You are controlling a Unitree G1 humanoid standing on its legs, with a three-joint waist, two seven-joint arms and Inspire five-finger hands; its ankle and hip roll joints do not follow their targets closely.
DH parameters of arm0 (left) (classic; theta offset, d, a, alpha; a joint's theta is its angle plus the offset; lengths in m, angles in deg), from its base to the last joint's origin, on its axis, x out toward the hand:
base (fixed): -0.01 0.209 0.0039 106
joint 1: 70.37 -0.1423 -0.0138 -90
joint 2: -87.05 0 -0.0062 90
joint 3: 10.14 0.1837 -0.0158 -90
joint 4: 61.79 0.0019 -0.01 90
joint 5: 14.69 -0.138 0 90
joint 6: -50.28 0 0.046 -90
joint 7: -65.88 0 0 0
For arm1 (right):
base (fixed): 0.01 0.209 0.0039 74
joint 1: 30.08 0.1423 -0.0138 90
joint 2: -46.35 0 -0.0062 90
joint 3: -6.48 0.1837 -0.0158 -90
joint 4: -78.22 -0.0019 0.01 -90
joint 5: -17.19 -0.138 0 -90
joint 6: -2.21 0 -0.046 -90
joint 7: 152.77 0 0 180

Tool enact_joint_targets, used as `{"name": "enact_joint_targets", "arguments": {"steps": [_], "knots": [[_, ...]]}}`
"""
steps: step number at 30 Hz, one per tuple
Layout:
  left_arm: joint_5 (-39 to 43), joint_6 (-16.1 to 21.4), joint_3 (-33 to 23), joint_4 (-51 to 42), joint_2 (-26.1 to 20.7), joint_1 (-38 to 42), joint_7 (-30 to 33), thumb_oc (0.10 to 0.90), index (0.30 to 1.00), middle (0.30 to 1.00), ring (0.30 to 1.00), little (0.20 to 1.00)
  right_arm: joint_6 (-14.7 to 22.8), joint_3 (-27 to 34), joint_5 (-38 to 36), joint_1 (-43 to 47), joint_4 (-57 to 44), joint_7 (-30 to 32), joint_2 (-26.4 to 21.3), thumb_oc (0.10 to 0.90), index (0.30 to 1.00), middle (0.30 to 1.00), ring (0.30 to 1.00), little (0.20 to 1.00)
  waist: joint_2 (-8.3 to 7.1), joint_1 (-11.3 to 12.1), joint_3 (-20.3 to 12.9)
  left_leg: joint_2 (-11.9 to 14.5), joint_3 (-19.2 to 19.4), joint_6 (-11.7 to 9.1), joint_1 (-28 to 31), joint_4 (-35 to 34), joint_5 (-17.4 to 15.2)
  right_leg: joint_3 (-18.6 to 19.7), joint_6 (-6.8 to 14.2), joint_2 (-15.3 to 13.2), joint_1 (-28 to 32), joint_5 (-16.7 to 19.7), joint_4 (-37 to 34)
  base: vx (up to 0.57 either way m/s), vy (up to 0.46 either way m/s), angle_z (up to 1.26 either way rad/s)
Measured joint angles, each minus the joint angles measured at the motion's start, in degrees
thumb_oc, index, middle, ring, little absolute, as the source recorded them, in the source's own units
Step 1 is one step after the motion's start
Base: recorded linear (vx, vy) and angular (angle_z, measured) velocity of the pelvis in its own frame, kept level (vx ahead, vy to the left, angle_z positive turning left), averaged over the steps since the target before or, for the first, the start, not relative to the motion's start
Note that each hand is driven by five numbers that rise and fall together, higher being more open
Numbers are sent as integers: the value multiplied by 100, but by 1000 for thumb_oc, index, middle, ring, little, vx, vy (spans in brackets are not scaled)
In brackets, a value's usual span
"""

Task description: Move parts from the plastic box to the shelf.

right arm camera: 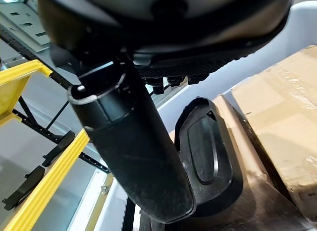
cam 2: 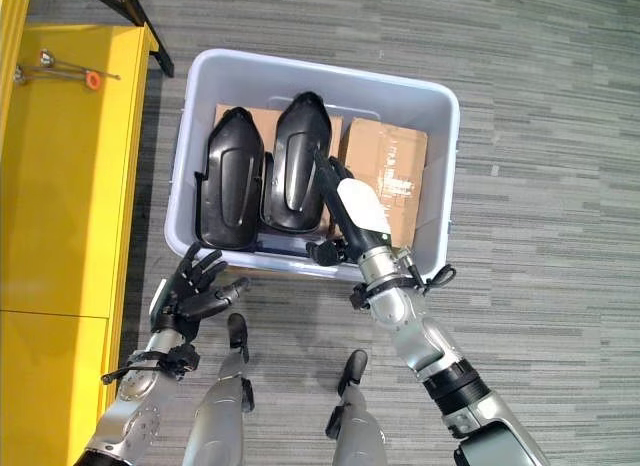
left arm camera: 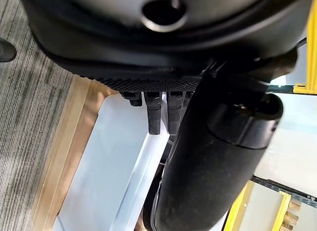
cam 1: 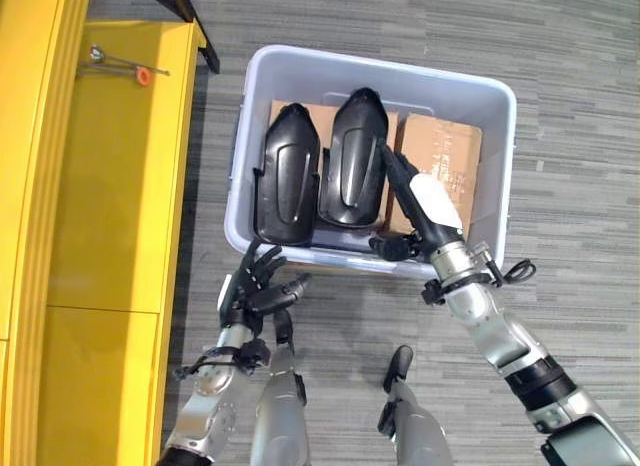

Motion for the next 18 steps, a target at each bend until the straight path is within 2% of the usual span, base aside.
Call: {"name": "enact_joint_targets", "arguments": {"steps": [18], "knots": [[0,4,28,-50,3,15,187,900,1000,1000,1000,1000,-83,-38,90,341,227,255,189,900,1000,1000,1000,1000,-60,205,63,-130,-353,35,-353,10,49,-386,38,-54,-49,-56,1,10,15,11]]}}
